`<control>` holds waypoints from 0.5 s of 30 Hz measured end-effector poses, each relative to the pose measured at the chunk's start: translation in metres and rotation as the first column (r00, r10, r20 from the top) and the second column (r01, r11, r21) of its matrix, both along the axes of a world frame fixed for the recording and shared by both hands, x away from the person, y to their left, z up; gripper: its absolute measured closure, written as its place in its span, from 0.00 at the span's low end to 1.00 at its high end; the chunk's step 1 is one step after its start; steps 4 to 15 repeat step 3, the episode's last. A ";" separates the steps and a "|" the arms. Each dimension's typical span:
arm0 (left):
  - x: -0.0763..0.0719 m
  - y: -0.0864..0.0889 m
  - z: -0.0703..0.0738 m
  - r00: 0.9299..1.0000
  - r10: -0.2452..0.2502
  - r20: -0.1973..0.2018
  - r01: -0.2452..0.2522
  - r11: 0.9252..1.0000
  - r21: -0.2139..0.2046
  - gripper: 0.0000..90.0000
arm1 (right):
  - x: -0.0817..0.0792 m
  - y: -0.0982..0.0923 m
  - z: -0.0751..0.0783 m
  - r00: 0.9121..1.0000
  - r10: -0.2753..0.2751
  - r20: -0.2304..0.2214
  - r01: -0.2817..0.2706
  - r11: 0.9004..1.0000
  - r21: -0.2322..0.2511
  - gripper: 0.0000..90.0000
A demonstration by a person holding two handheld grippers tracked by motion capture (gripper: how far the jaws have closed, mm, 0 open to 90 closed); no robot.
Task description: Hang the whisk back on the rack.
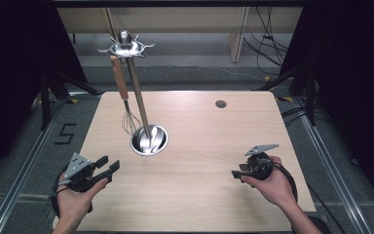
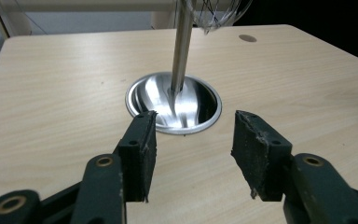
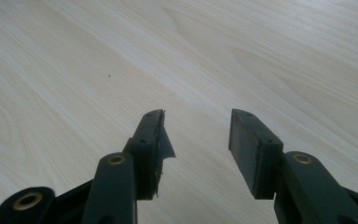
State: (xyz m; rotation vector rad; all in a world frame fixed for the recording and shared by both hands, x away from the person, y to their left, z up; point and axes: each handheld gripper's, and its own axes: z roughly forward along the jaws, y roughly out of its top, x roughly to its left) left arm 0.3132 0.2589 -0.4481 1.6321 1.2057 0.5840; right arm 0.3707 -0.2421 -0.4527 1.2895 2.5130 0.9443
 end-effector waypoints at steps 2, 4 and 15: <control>0.002 0.001 0.001 1.000 -0.004 0.015 0.004 1.000 -0.011 0.54 | 0.001 -0.001 -0.003 1.000 0.001 0.009 -0.001 1.000 0.002 0.60; 0.002 0.001 0.001 1.000 -0.004 0.015 0.004 1.000 -0.011 0.53 | 0.001 -0.001 -0.003 1.000 0.001 0.009 -0.001 1.000 0.002 0.60; 0.002 0.001 0.001 1.000 -0.004 0.015 0.004 1.000 -0.011 0.53 | 0.001 -0.001 -0.003 1.000 0.001 0.009 -0.001 1.000 0.002 0.60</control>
